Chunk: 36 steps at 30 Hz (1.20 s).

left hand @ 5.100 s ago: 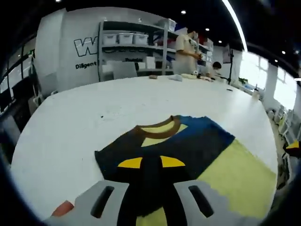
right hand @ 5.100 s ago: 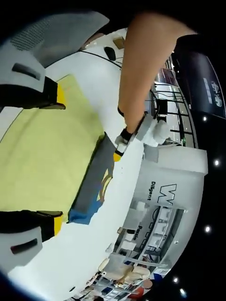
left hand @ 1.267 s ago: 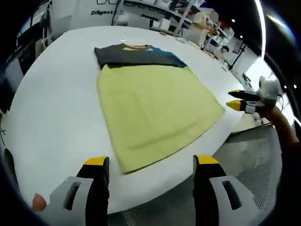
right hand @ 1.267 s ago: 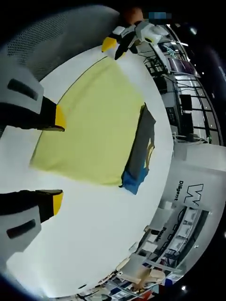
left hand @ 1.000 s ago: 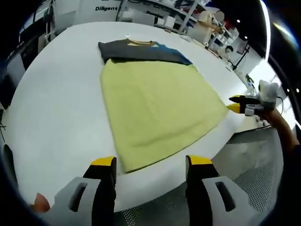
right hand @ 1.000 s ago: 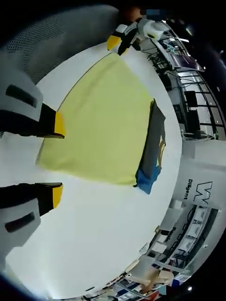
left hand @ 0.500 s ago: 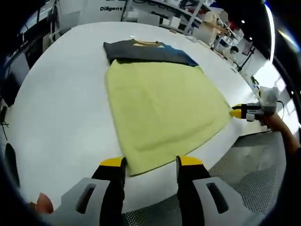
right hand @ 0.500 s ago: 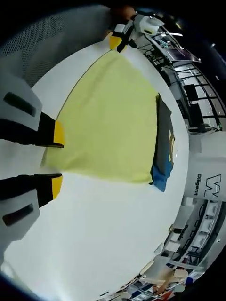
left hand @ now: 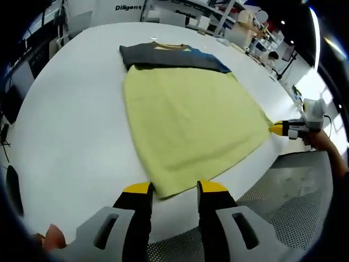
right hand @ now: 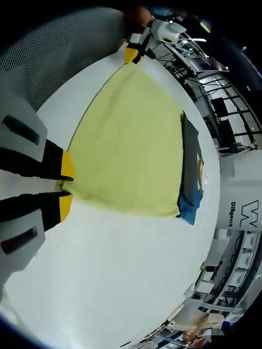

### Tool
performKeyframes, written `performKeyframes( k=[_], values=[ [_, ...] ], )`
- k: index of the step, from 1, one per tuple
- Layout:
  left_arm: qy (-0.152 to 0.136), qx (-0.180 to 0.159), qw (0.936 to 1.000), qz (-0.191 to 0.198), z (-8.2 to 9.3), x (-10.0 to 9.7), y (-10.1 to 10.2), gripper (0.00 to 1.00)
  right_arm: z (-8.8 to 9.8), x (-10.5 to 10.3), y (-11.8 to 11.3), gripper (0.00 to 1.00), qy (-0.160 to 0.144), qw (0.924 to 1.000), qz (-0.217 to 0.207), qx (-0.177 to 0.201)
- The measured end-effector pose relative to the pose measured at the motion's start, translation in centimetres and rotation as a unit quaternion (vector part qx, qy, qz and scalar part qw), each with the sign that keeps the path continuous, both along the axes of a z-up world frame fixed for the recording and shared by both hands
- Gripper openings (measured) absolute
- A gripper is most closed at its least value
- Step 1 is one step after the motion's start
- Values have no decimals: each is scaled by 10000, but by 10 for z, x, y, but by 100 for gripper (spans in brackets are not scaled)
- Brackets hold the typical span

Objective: Fold the garment on the visible template until the final outline fits inside the template.

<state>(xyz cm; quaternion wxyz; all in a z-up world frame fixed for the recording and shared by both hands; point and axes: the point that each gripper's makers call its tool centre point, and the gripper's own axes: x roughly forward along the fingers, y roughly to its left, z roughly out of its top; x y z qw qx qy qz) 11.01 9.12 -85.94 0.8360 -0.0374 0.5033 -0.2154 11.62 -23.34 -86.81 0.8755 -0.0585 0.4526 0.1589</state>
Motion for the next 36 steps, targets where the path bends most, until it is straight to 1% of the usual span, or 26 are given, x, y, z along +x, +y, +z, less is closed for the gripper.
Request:
performKeyframes(
  k=[2, 3, 4, 5, 7, 12, 14, 15, 16, 17, 18, 19, 20, 21, 22, 25, 26, 28, 30, 33, 36],
  values=[
    [61, -22, 10000, 72, -1, -1, 2, 21, 0, 1, 0, 0, -17, 10000, 30, -16],
    [91, 22, 9999, 57, -2, -2, 3, 17, 0, 1, -1, 0, -30, 10000, 69, -57],
    [94, 55, 9999, 18, -2, -3, 4, 10, 0, 1, 0, 0, -31, 9999, 83, -62],
    [87, 78, 9999, 4, -2, -3, 5, 6, 0, 1, 0, 0, -37, 9999, 106, -86],
    [43, 78, 10000, -31, -1, -2, 4, 2, 0, 1, 0, 0, -36, 9999, 125, -104],
    [36, 113, 9999, -40, -2, -1, 5, 0, 0, 0, 1, 0, -17, 9999, 133, -92],
    [45, 80, 9999, -44, -3, 0, 4, 3, 0, 0, 1, 0, -13, 9999, 142, -93],
    [24, 66, 9999, -105, -2, -1, 3, 9, 0, 0, 1, 0, -5, 9999, 139, -84],
    [16, 56, 10000, -55, -1, 0, 3, 23, 0, 0, 1, 0, -2, 9999, 136, -73],
    [54, 8, 10000, 54, 1, 0, 3, 27, -1, 0, 1, 0, 7, 9999, 126, -63],
    [84, -53, 9999, 89, 2, 0, 2, 27, -1, 0, 2, 0, 18, 9999, 121, -52],
    [49, -20, 10000, 23, 1, 1, 2, 19, -1, 0, 2, 0, 17, 9999, 128, -59],
    [26, 60, 10000, 10, 0, 2, 5, 15, -1, 0, 2, 0, 16, 9999, 133, -64],
    [39, 19, 9999, 115, -2, 4, 7, 15, -1, 0, 2, 0, 15, 9999, 137, -70],
    [70, -33, 9999, 142, -2, 4, 6, 14, -1, 0, 2, 0, 9, 9999, 131, -68],
    [43, -64, 9999, 137, -1, 6, 2, 16, -1, 0, 2, 1, 0, 9999, 118, -52],
    [35, -60, 9999, 135, -1, 7, 2, 15, -1, 0, 2, 1, 9, 9999, 105, -39],
    [49, 67, 10000, 43, -4, 8, 3, 8, -1, 0, 1, 1, 13, 10000, 90, -28],
    [33, 99, 9999, 23, -5, 7, 4, 3, 0, 0, 0, 1, -10, 10000, 66, -36],
    [43, 77, 10000, 3, -6, 8, 5, 0, 0, 0, 0, 0, -2, 10000, 28, -6],
    [23, 98, 9999, -45, -6, 9, 5, 0, 1, 0, 0, 0, -1, 10000, 45, -22]
  ],
)
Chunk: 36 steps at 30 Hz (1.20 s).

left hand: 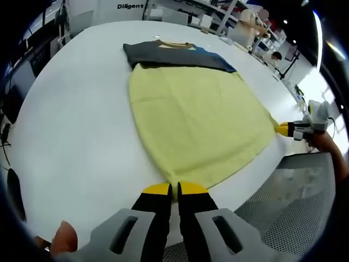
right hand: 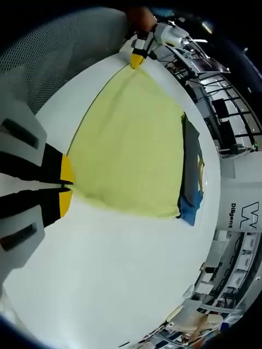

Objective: Fold the garment on the visible template until the final outline fits inside the template.

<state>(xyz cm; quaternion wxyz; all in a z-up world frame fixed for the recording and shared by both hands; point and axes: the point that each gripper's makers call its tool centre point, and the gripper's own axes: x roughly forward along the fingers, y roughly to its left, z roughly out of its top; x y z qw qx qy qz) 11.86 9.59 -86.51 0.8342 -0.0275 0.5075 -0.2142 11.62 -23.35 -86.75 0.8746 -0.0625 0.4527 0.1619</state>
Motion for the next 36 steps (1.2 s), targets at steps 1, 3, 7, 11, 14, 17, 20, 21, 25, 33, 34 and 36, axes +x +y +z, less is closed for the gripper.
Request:
performKeyframes(
  k=[1, 3, 7, 11, 14, 17, 20, 21, 25, 33, 34, 36],
  values=[
    [-19, 13, 10000, -21, 0, 0, 0, 0, 0, -1, 1, 0, 22, 10000, 21, -19],
    [-38, 54, 10000, -69, 1, 0, 1, 0, 1, -2, 2, 0, 72, 10000, 41, -14],
    [-25, 154, 9996, -246, 5, -4, 6, 0, 5, -7, 6, 0, 172, 9998, 65, 40],
    [154, 378, 9970, -657, 5, -16, 11, 0, 7, -22, 14, 0, 460, 9984, 340, -44],
    [244, 409, 9958, -781, 4, -23, 15, 0, 8, -31, 19, 0, 567, 9974, 444, -101],
    [443, 392, 9938, -940, 4, -36, 18, 0, 9, -41, 22, 0, 739, 9955, 552, -196],
    [514, 400, 9926, -1024, 3, -43, 20, 0, 9, -50, 22, 0, 929, 9938, 580, -203],
    [547, 411, 9921, -1052, 3, -45, 20, 0, 10, -51, 22, 0, 958, 9934, 594, -206],
    [646, 407, 9906, -1139, 0, -54, 22, 0, 10, -63, 25, 0, 1098, 9909, 712, -327],
    [698, 346, 9905, -1133, -2, -53, 25, 0, 1, -71, 25, 0, 1313, 9884, 699, -303],
    [702, 347, 9905, -1128, -3, -53, 25, 0, 1, -71, 26, 0, 1314, 9884, 701, -306],
    [716, 334, 9905, -1129, -2, -55, 24, 0, 2, -71, 26, 0, 1295, 9887, 691, -307]
  ],
)
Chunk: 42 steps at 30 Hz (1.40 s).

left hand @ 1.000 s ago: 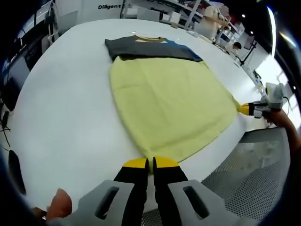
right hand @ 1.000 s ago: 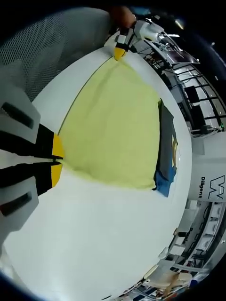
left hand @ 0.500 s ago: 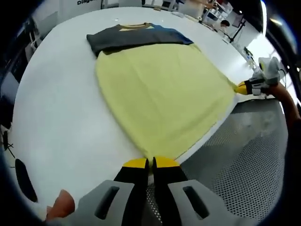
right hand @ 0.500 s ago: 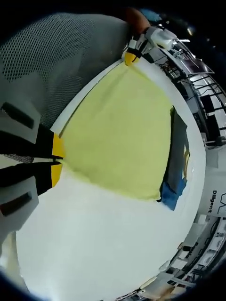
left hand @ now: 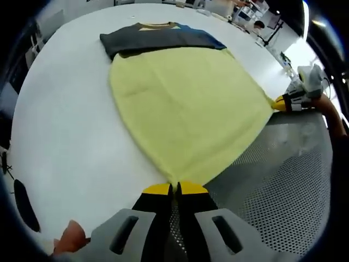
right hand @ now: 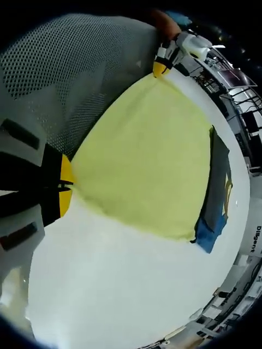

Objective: Fold the garment on the visible template until the final outline fits inside the template.

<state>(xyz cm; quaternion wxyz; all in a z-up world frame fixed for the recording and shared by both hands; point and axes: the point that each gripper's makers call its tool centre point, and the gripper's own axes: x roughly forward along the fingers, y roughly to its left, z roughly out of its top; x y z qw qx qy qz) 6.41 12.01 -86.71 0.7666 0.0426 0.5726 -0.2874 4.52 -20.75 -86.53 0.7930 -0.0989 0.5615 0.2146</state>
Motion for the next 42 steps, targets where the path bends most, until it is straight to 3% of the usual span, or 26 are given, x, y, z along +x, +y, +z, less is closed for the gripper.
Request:
performKeyframes(
  k=[11, 15, 17, 21, 29, 36, 42],
  values=[
    [-203, -337, 9990, 207, 21, -3, -2, 0, 14, -1, 1, 0, -86, 10000, -1, -12],
    [-78, -288, 9994, 201, 10, -4, 1, 0, 10, -4, 1, 0, -1, 10000, 9, -32],
    [-194, -314, 9991, 191, 17, -1, 0, 0, 12, -3, 2, 0, -50, 10000, 14, -12],
    [-111, -298, 9993, 178, 13, -4, 1, 0, 12, -4, 1, 0, -40, 10000, -5, -16],
    [-241, -413, 9987, 196, 26, -3, -2, 0, 28, -3, 1, 0, -177, 9998, -50, 40],
    [-707, -663, 9943, 443, 57, 11, -7, 0, 60, 12, 4, 0, -560, 9984, -21, 61],
    [-1266, -701, 9884, 461, 90, 38, -7, 0, 94, 35, 4, 0, -1029, 9947, -9, 41]
  ],
)
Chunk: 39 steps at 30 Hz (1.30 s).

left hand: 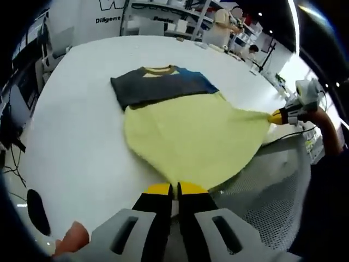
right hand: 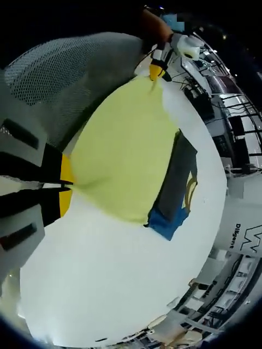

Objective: Fold the garment on the visible template until the final outline fits inside the template.

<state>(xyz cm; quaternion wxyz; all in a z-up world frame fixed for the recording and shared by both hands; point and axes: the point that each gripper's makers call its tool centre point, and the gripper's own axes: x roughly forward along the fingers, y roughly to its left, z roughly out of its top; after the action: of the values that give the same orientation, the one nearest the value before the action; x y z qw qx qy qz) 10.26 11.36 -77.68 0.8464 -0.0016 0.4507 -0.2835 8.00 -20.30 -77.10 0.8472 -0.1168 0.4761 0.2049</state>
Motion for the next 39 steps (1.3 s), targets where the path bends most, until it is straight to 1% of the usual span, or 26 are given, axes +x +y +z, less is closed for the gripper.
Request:
performKeyframes(
  k=[1, 4, 7, 9, 11, 15, 19, 20, 21, 23, 25, 26, 28, 29, 30, 31, 32, 33, 35, 36, 37, 39],
  values=[
    [-148, -32, 9999, 72, 9, 10, 2, 0, 6, 5, -1, 0, -82, 10000, -18, 10],
    [-324, -93, 9993, 161, 18, 23, 2, 0, 19, 18, -3, 0, -297, 9995, -90, 51],
    [-584, -205, 9976, 301, 33, 45, 2, 0, 33, 34, -7, 0, -494, 9987, -151, 23],
    [-694, -255, 9966, 375, 40, 56, 3, 0, 39, 43, -8, 0, -584, 9981, -175, 19],
    [-881, -338, 9944, 465, 52, 73, 2, 0, 53, 62, -9, 0, -781, 9967, -200, 0],
    [-1096, -364, 9920, 509, 66, 98, 3, 0, 74, 89, -7, 0, -1063, 9942, -188, -15],
    [-1287, -382, 9896, 521, 78, 123, 5, 0, 87, 114, -8, 0, -1241, 9920, -219, 3],
    [-1338, -385, 9888, 532, 81, 131, 6, 0, 88, 120, -8, 0, -1280, 9915, -228, 14],
    [-1371, -374, 9885, 525, 83, 140, 6, 0, 90, 130, -8, 0, -1310, 9911, -225, 17],
    [-1411, -369, 9879, 527, 86, 149, 7, 0, 91, 139, -7, 0, -1347, 9906, -219, 15],
    [-1486, -345, 9869, 533, 90, 165, 7, 0, 94, 153, -6, 0, -1391, 9901, -206, -6],
    [-1495, -335, 9868, 530, 90, 168, 7, 0, 94, 157, -6, 0, -1407, 9898, -203, -6],
    [-1581, -306, 9855, 539, 94, 189, 6, 0, 96, 179, -8, 0, -1475, 9888, -221, -19],
    [-1599, -273, 9854, 525, 94, 197, 5, 0, 96, 185, -8, 0, -1494, 9885, -223, -26],
    [-1638, -211, 9848, 534, 94, 207, 5, 0, 96, 196, -8, 0, -1527, 9880, -239, 24],
    [-1665, -182, 9844, 532, 94, 213, 4, 0, 94, 203, -8, 0, -1527, 9880, -243, 29],
    [-1668, -178, 9843, 542, 92, 222, 3, 0, 91, 210, -8, 0, -1525, 9880, -232, 1],
    [-1666, -174, 9843, 552, 91, 225, 3, 0, 89, 218, -9, 0, -1535, 9879, -232, -15],
    [-1664, -155, 9842, 586, 85, 243, 0, 0, 85, 231, -9, 0, -1552, 9876, -225, -83],
    [-1667, -147, 9840, 611, 82, 249, 0, 0, 84, 236, -9, 0, -1584, 9871, -225, -93],
    [-1677, -124, 9836, 650, 78, 258, -1, 0, 81, 245, -9, 0, -1592, 9869, -246, -82],
    [-1658, -98, 9837, 687, 70, 270, -4, 0, 76, 256, -10, 0, -1608, 9866, -250, -116]
  ],
)
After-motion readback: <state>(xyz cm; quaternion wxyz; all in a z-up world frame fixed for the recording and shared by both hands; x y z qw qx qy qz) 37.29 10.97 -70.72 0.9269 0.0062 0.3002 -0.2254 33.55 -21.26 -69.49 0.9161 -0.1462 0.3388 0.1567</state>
